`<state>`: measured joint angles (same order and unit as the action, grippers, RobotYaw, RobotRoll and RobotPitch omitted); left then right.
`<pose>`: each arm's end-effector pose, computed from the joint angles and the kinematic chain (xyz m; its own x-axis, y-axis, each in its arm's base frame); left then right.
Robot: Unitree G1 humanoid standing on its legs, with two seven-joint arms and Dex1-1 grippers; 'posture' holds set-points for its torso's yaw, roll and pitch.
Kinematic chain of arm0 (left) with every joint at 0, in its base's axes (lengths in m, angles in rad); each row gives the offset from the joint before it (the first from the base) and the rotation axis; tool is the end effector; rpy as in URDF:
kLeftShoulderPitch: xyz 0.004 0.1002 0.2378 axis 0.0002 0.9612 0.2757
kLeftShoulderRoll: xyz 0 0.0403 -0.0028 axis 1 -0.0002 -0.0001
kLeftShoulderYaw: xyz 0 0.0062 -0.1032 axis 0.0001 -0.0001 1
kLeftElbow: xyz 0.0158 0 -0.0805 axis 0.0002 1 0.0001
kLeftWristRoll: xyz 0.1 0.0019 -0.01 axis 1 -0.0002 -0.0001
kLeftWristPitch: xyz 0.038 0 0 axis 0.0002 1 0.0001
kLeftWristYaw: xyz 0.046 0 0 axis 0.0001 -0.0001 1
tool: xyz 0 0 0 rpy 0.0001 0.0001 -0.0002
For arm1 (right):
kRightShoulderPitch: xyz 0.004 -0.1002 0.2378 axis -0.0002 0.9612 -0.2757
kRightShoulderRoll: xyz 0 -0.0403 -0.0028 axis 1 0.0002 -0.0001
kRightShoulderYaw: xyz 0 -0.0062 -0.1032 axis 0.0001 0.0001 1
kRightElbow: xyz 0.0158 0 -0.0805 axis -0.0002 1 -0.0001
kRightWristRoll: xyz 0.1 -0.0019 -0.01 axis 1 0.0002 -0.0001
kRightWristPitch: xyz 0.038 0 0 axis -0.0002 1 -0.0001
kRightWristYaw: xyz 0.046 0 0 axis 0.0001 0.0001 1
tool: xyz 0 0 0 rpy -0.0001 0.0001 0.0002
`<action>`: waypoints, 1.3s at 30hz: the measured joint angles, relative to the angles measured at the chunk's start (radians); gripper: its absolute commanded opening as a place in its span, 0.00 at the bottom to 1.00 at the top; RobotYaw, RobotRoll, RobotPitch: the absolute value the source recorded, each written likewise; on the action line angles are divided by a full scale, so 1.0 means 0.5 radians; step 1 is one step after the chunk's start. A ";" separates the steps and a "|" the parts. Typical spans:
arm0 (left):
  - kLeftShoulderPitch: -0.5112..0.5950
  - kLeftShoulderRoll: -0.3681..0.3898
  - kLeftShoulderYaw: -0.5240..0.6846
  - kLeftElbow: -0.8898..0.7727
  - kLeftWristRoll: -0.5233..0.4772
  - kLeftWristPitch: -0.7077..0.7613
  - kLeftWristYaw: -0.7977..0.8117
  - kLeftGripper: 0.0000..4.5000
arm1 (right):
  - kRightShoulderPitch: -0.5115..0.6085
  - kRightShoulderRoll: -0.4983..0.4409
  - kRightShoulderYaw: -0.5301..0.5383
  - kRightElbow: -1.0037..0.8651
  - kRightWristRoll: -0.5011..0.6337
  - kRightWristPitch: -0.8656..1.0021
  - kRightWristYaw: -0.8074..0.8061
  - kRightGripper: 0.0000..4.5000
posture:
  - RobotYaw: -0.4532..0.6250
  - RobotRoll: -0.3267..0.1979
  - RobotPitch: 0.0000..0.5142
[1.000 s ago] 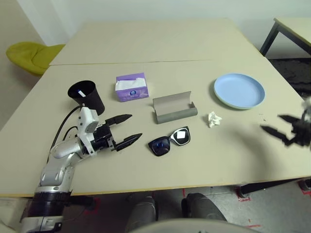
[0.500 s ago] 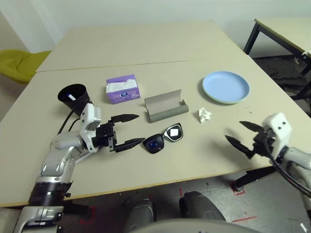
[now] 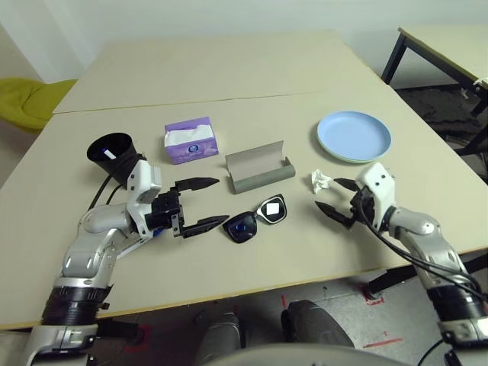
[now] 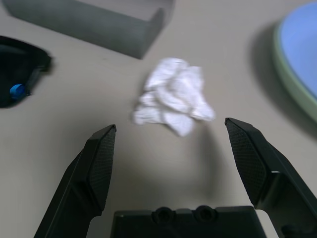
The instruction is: Organize and tidy the items on the table.
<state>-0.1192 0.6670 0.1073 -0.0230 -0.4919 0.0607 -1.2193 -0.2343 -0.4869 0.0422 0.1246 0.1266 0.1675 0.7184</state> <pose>0.2229 0.2745 0.1256 0.4066 -0.9075 -0.1055 0.9045 0.3836 0.1861 0.2482 -0.2300 0.0863 0.7470 0.6025 -0.2810 -0.6619 0.7139 -0.2286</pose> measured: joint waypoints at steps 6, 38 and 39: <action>0.015 0.001 0.000 -0.028 0.000 0.017 0.030 1.00 | -0.054 -0.002 -0.057 0.061 0.006 0.016 -0.035 1.00 | 0.25 0.62 0.09; -0.004 0.028 -0.029 0.007 0.134 0.015 0.076 1.00 | -0.270 0.114 0.050 0.160 0.061 0.374 0.080 1.00 | 0.26 0.62 0.10; -0.004 0.025 -0.029 0.008 0.134 0.013 0.076 1.00 | -0.270 0.114 0.051 0.154 0.063 0.393 0.080 1.00 | 0.26 0.62 0.10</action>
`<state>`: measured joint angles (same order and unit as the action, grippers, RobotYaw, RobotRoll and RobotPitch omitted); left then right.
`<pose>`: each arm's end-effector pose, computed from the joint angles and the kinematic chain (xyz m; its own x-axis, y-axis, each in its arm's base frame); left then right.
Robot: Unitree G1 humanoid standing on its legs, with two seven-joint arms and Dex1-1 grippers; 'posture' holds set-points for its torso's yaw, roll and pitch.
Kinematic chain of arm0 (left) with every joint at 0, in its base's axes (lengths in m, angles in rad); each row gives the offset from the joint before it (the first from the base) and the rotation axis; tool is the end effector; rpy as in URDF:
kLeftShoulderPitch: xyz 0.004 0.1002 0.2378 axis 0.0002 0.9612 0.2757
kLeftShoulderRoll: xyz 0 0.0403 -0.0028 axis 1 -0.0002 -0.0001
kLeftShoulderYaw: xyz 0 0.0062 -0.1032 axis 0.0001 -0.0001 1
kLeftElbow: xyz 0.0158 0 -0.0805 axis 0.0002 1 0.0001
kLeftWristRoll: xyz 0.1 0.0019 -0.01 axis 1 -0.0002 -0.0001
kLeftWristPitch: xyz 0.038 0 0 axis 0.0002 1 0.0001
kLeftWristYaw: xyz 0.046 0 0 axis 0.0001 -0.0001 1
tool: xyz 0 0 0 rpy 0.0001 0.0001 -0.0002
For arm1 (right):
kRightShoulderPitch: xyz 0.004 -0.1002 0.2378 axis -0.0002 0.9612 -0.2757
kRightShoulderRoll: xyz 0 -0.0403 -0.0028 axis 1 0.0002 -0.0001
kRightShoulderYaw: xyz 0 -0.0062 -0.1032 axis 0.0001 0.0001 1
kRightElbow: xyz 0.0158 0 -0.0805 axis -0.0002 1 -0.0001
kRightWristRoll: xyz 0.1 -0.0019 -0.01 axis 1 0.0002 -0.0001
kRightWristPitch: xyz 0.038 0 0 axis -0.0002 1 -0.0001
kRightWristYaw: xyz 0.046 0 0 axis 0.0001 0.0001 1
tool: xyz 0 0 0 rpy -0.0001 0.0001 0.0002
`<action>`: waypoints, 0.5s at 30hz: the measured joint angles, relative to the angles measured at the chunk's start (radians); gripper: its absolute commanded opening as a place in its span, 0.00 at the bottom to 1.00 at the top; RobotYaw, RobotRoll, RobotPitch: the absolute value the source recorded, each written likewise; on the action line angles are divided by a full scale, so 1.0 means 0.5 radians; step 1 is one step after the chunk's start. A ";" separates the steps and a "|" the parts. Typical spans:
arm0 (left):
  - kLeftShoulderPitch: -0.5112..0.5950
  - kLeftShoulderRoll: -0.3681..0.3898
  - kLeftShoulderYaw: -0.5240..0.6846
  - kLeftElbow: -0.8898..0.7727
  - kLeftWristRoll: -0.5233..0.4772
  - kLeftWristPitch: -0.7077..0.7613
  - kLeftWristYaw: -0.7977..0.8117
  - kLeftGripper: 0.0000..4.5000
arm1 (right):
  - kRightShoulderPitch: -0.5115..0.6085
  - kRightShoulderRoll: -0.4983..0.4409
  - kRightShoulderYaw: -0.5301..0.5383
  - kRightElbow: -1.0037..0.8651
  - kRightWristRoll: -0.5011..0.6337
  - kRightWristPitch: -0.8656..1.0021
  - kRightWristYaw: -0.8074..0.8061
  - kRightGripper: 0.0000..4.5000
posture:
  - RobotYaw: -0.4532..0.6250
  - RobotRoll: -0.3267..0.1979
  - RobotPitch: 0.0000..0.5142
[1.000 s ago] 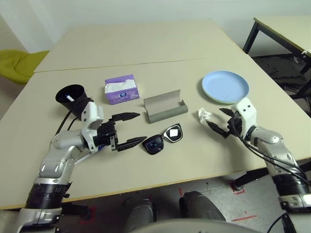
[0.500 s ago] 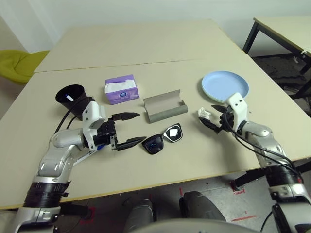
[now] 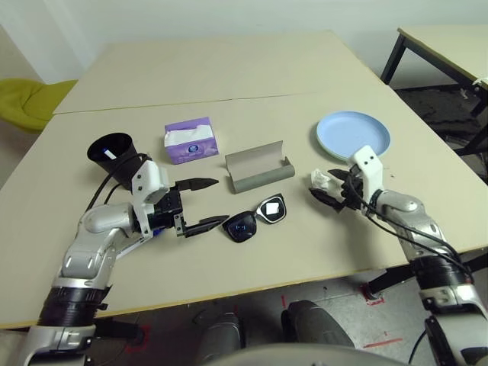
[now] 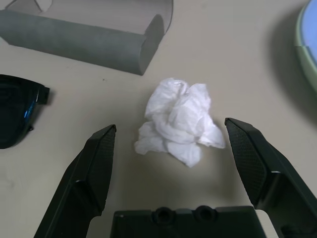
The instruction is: Organize and tidy the items on the table.
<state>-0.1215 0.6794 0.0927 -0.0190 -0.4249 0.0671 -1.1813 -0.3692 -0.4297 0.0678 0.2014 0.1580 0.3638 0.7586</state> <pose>0.2236 0.2744 0.1252 0.4436 -0.8788 -0.1760 0.8895 0.4077 0.2065 0.2718 -0.2128 0.0905 0.6863 0.6412 -0.3432 -0.6986 0.7125 -0.0659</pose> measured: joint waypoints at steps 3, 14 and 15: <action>0.000 -0.003 -0.001 0.004 0.002 -0.010 0.000 1.00 | 0.000 0.004 0.004 -0.013 0.002 0.044 0.002 0.91 | 0.26 0.62 0.10; 0.000 -0.035 -0.006 0.005 0.002 -0.026 0.000 1.00 | 0.009 0.029 0.016 -0.079 0.008 0.124 0.034 0.03 | 0.26 0.62 0.09; 0.000 -0.039 -0.006 0.005 0.002 -0.027 0.000 1.00 | 0.010 0.029 0.016 -0.080 0.009 0.126 0.035 0.00 | 0.26 0.62 0.09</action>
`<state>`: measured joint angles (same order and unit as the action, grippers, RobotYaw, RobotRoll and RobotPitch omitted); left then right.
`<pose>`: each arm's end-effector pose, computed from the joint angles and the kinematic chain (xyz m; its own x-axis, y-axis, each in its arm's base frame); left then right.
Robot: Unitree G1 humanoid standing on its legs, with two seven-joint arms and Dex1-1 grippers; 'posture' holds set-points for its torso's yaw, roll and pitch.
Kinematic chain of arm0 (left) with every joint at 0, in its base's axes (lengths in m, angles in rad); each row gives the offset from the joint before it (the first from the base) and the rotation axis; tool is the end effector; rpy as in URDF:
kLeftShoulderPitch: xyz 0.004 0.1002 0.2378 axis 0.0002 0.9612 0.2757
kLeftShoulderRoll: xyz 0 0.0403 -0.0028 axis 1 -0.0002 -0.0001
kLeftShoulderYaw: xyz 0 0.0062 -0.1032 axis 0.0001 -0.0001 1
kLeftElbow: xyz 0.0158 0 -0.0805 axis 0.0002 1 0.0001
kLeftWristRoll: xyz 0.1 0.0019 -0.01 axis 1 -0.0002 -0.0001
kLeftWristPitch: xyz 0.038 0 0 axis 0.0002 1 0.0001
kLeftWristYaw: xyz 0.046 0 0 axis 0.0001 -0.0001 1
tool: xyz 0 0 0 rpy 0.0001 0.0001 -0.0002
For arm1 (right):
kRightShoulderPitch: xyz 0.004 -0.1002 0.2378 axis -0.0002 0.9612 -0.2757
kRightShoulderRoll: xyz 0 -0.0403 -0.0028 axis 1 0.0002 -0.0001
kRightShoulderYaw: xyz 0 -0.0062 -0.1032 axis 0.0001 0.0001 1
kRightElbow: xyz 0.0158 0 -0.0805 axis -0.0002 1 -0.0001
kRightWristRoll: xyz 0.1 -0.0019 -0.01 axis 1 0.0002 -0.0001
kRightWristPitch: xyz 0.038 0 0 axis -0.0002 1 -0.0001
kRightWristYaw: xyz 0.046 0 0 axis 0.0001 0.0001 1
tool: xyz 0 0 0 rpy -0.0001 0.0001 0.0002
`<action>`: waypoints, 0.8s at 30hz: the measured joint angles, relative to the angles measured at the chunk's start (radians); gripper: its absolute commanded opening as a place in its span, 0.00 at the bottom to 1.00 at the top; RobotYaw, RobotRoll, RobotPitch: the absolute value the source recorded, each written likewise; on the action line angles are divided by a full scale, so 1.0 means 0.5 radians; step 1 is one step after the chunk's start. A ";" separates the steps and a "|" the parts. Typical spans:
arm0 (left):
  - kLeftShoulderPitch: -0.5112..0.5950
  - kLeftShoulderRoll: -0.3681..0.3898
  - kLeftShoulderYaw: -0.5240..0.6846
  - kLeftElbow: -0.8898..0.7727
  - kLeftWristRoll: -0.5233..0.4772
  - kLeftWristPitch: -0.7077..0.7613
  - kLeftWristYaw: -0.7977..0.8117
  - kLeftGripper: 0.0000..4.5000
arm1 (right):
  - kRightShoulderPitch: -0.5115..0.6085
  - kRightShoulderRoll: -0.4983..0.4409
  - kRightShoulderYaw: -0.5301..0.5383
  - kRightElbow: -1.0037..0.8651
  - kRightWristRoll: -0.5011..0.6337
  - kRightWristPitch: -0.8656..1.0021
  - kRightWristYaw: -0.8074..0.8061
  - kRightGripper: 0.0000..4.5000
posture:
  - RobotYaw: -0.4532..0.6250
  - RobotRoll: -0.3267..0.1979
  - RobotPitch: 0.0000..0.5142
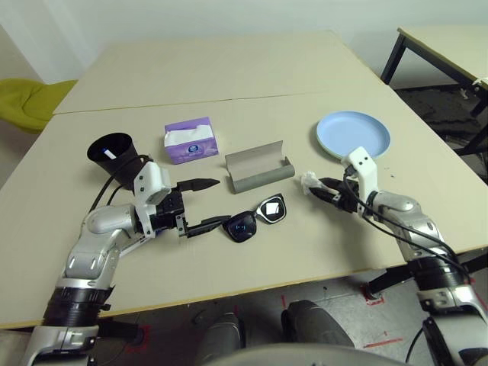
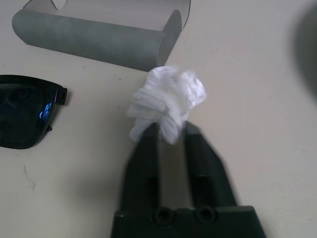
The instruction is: Organize and tidy the items on the table.
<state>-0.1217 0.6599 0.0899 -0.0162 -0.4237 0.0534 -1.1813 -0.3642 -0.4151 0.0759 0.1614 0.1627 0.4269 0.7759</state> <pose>0.2239 0.2715 0.1224 0.4400 -0.8842 -0.1568 0.8900 0.4061 0.2073 0.2702 -0.2061 0.0911 0.6550 0.6653 -0.3583 -0.7194 0.6941 -0.0263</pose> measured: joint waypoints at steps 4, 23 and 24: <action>0.000 -0.016 -0.002 0.000 0.001 -0.013 0.000 1.00 | -0.001 0.001 -0.005 -0.008 0.018 0.016 -0.001 0.00 | 0.25 0.62 0.08; 0.002 -0.065 -0.055 0.093 0.010 -0.118 0.025 1.00 | -0.847 -0.198 -0.332 0.843 -0.014 -0.098 -0.342 0.04 | 0.28 0.62 0.06; 0.002 -0.069 -0.055 0.095 0.012 -0.125 0.033 1.00 | -0.874 -0.198 -0.331 0.934 -0.041 -0.123 -0.384 0.09 | 0.28 0.62 0.06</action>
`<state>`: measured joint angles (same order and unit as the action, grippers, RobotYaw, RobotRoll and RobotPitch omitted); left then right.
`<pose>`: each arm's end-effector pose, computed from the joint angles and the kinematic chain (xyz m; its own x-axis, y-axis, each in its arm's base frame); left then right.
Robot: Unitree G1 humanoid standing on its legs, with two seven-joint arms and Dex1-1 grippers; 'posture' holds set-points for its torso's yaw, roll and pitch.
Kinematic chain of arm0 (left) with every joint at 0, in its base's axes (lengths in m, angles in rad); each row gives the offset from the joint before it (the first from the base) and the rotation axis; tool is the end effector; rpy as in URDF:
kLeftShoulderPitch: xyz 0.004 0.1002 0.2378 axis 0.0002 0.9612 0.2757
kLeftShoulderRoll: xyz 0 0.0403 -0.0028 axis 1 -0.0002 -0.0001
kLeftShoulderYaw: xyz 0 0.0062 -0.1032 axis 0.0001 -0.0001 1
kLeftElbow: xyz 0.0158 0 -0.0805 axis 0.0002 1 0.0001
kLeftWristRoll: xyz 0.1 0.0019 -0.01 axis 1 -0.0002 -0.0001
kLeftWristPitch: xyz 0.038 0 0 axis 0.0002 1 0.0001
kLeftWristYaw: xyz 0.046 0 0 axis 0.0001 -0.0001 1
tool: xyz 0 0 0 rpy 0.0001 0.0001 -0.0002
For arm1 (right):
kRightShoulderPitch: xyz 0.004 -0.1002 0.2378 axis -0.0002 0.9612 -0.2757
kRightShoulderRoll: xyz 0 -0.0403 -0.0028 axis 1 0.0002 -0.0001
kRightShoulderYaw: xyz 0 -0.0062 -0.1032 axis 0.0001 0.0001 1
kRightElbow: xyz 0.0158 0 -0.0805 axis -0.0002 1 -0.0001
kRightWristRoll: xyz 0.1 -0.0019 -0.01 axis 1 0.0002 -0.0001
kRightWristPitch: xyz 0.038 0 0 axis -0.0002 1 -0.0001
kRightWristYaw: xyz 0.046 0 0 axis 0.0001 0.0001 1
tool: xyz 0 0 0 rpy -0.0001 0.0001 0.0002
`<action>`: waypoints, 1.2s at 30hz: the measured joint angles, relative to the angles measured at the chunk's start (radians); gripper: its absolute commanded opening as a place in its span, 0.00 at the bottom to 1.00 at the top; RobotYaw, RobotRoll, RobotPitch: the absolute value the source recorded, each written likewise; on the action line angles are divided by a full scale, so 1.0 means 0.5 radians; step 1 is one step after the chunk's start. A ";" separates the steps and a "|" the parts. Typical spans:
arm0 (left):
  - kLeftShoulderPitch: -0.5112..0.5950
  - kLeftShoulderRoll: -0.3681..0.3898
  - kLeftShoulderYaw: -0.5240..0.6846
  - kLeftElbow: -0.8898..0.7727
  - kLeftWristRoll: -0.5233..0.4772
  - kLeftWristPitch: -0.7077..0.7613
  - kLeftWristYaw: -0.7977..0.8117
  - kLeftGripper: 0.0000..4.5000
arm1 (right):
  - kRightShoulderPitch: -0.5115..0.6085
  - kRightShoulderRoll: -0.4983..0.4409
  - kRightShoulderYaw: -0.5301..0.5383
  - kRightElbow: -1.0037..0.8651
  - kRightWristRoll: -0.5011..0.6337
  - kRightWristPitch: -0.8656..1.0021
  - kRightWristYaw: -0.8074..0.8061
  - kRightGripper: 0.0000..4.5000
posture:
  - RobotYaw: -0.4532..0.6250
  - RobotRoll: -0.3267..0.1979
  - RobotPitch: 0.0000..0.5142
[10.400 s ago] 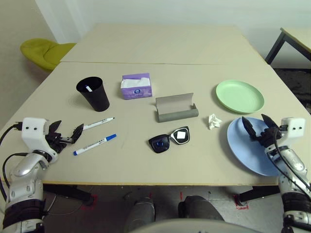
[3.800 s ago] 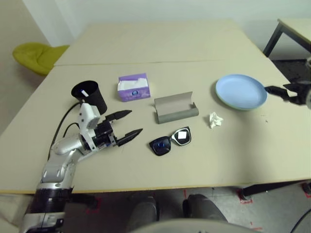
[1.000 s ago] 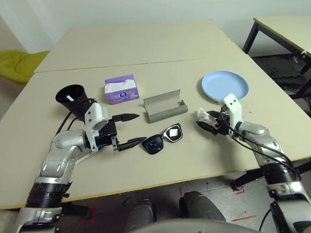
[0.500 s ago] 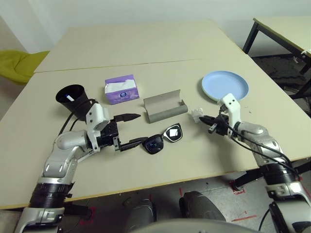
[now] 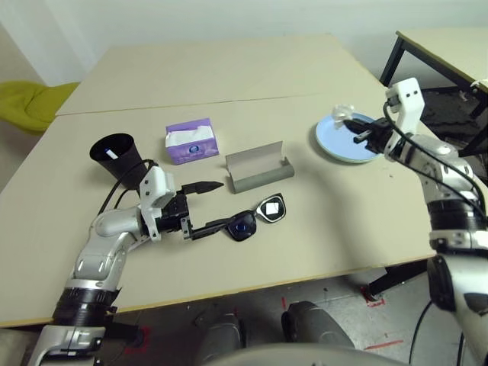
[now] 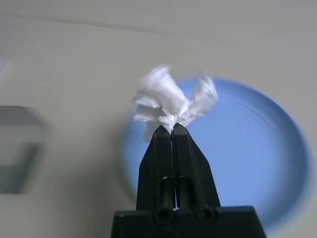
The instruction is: Organize and tidy the items on the table.
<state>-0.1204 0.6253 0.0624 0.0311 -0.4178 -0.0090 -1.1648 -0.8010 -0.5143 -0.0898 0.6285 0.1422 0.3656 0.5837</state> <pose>0.2248 0.2668 0.1101 0.4464 -0.8857 -0.1278 0.8860 0.4174 0.2021 0.3299 -0.2550 0.1654 0.9180 0.3305 -0.2189 -0.3632 0.9226 -0.1299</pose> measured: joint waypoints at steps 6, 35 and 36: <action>0.010 -0.005 0.001 0.000 0.000 -0.019 0.045 1.00 | -0.055 0.027 0.003 0.205 -0.070 -0.079 -0.086 0.54 | 0.29 0.62 0.06; -0.068 0.218 0.102 0.334 -0.049 -0.142 -0.317 1.00 | 0.187 -0.622 0.875 -2.418 0.158 1.317 0.562 1.00 | 0.23 0.62 0.16; -0.078 0.225 0.105 0.351 -0.048 -0.146 -0.329 1.00 | 0.052 -0.544 0.973 -2.399 0.160 1.377 0.583 1.00 | 0.23 0.62 0.16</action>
<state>-0.1595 0.7377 0.1148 0.2068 -0.4420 -0.0820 -1.3294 -0.7747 -0.7863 0.3968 -0.5711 0.2223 1.0539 0.8750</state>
